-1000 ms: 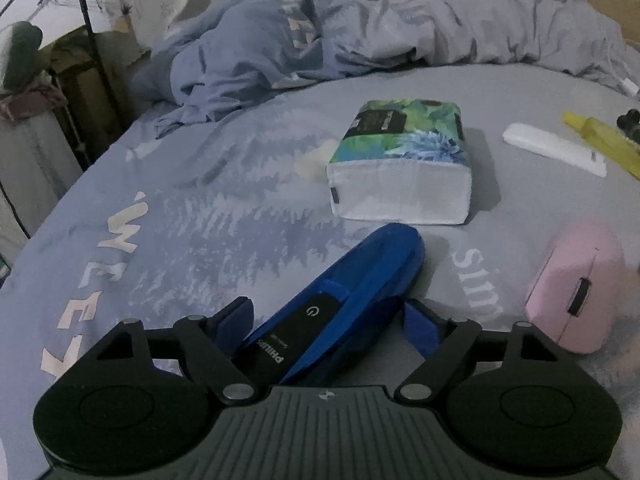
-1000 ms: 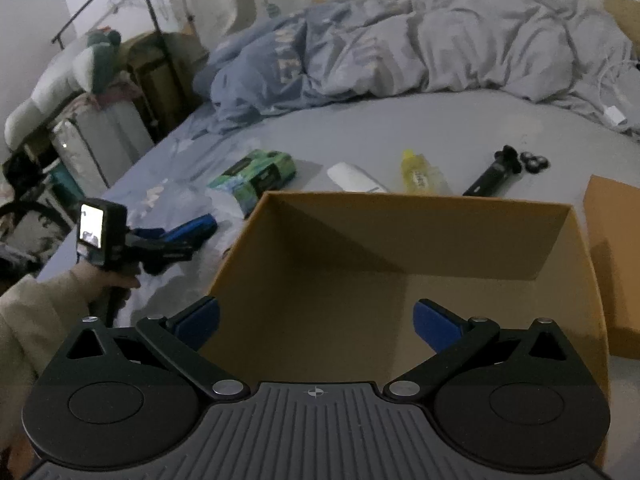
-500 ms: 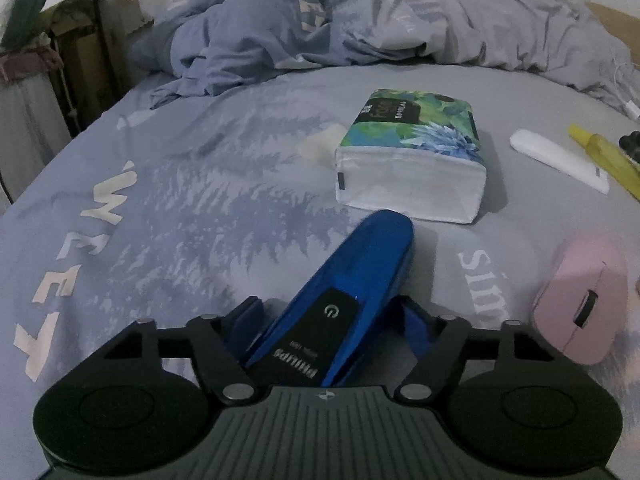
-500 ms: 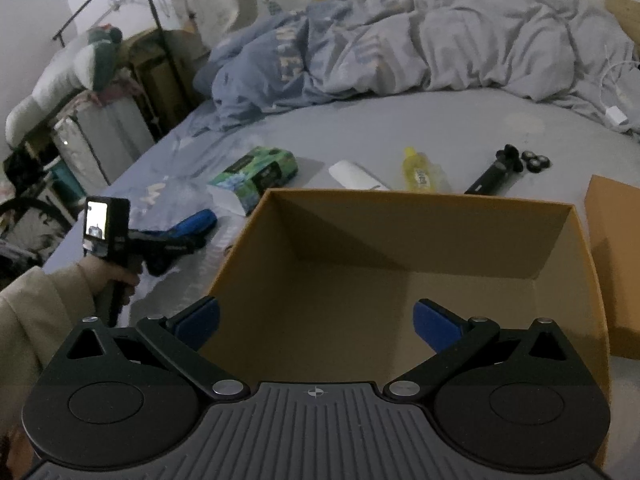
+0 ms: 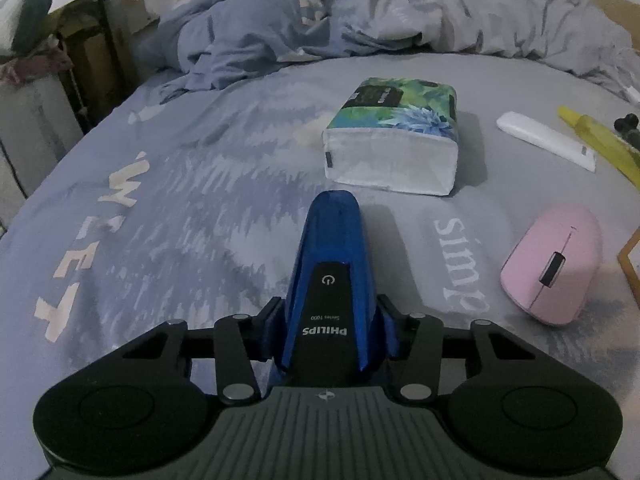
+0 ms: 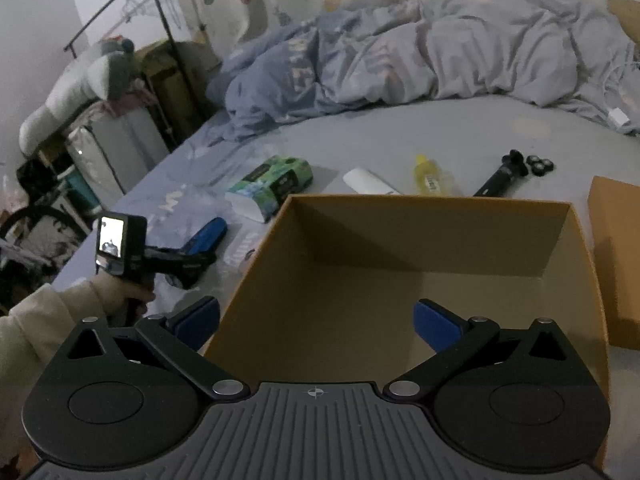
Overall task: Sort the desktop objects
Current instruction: 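Lower the left tool over the blue shaver and close its fingers, then lift the blue shaver with the left tool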
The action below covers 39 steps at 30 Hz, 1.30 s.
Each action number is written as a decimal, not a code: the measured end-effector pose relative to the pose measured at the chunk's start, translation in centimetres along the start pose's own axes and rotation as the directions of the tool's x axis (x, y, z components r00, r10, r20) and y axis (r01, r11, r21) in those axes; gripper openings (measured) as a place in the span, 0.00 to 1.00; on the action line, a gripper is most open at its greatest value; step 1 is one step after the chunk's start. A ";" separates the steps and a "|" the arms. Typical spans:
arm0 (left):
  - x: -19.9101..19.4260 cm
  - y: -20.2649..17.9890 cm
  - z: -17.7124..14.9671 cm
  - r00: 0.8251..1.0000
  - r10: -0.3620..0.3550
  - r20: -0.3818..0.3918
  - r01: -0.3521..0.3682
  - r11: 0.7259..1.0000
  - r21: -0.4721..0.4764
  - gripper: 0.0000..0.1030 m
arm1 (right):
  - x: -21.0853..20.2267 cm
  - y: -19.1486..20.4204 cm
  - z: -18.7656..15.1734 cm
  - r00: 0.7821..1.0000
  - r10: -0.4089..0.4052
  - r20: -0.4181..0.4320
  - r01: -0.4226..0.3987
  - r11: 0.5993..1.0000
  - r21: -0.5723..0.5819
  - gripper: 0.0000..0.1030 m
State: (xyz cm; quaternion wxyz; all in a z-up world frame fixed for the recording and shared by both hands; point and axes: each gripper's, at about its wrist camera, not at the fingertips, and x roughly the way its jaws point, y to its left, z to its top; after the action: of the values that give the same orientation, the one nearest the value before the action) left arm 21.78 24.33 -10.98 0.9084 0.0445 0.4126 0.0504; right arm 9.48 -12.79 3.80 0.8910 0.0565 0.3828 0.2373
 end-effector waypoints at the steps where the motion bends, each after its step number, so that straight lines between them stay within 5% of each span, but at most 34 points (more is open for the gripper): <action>1: -0.2 -0.1 -0.1 1.000 0.001 -0.001 -0.001 1.000 -0.005 0.49 | -0.3 -0.1 0.0 1.000 0.001 0.006 -0.001 1.000 0.003 1.00; 23: -8.5 -1.5 -1.5 0.998 0.011 0.057 -0.008 0.999 -0.051 0.46 | -7.0 -2.7 0.3 0.988 0.027 0.154 -0.033 0.999 0.036 1.00; 29: -7.1 -1.9 -2.7 0.998 0.017 -0.058 -0.020 0.998 -0.055 0.42 | -8.4 -2.9 -0.6 0.985 0.027 0.170 -0.036 0.998 0.049 1.00; 36: -7.0 -1.6 -3.0 0.995 0.014 -0.096 -0.021 0.997 -0.074 0.41 | -9.0 -3.4 -1.4 0.986 0.010 0.169 -0.020 0.998 0.060 1.00; 39: -6.1 -2.1 -3.0 0.985 0.019 -0.171 -0.027 0.999 -0.040 0.52 | -9.0 -3.5 -1.7 0.986 0.008 0.168 -0.020 0.997 0.073 1.00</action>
State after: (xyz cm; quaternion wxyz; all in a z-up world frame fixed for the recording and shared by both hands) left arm 15.67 21.60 -8.68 0.8698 0.0255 0.4872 0.0733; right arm 4.29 -20.19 7.50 0.9157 0.1121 0.3145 0.2236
